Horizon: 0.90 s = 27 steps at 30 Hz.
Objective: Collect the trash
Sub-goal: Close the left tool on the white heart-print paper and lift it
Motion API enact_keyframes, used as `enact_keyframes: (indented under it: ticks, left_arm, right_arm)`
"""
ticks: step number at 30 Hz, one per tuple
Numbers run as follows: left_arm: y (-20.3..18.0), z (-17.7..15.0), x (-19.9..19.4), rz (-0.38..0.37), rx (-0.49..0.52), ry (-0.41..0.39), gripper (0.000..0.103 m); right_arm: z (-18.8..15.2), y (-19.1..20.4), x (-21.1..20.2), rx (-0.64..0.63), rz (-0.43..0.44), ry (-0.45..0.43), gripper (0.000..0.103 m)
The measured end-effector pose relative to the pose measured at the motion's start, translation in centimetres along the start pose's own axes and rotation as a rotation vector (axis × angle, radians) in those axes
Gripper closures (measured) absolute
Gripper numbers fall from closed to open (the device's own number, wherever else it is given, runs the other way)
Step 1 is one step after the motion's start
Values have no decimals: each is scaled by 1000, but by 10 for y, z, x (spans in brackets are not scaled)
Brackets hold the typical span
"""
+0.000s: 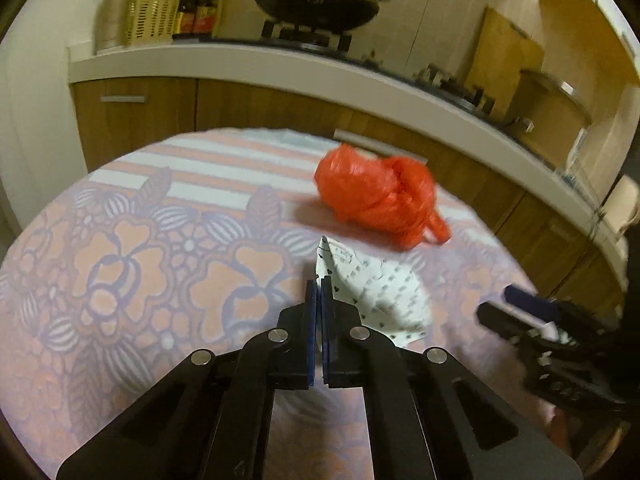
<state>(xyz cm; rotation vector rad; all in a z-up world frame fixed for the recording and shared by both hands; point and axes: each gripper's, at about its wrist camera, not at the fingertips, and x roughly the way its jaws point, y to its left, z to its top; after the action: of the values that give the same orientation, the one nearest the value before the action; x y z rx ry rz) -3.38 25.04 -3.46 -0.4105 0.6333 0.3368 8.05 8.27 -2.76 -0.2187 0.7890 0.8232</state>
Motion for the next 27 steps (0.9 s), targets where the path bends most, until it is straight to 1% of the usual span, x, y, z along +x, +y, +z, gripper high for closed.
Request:
enact_keyframes:
  ticks: [3,5,12,14,16,18,20,21,22,23,24,25,27]
  left_arm:
    - [5,2,-11,-56,-32,-43,103]
    - [6,5,-13,-86,-44,-45,103]
    - [6,5,-21,-139,-64,-77,103]
    - [8,7,-25,-167,-77,-95,103]
    - [11,8,-31,-199,-92,-116,103]
    - [12,9,-36,-239,-105,-136,103]
    - [9,9,-38,-256,-99,-142,102]
    - [6,9,-37,-263,-90,-137,98]
    - [4,9,-35,-270,-80,-127,89]
    - [-2,8,-32,-258,-62,-111,84]
    - [-6,7,-29,-238,-44,-100,72]
    - [-12,6,-26,-215,-23,-88,63]
    - [-17,4,-24,-215,-1,-81,61]
  right_arm:
    - [-1,1,-1,-2,-13,-5,52]
    - [0,1,-1,-2,-22,-5,52]
    - [-1,-1,-1,9,-28,-11,52]
    - [-1,-1,-1,7,-29,-12,52]
    - [-1,-1,-1,3,-33,-10,50]
    - [-2,0,-1,0,-36,-11,47]
    - [-2,1,-1,-4,-36,-14,46]
    - [-2,1,-1,-5,-36,-14,45]
    - [-2,1,-1,-6,-37,-13,45]
    - [-2,1,-1,-7,-37,-13,45]
    - [-2,1,-1,-6,-36,-13,44]
    - [-2,1,-1,-3,-34,-14,44]
    - [-2,0,-2,5,-30,-18,44]
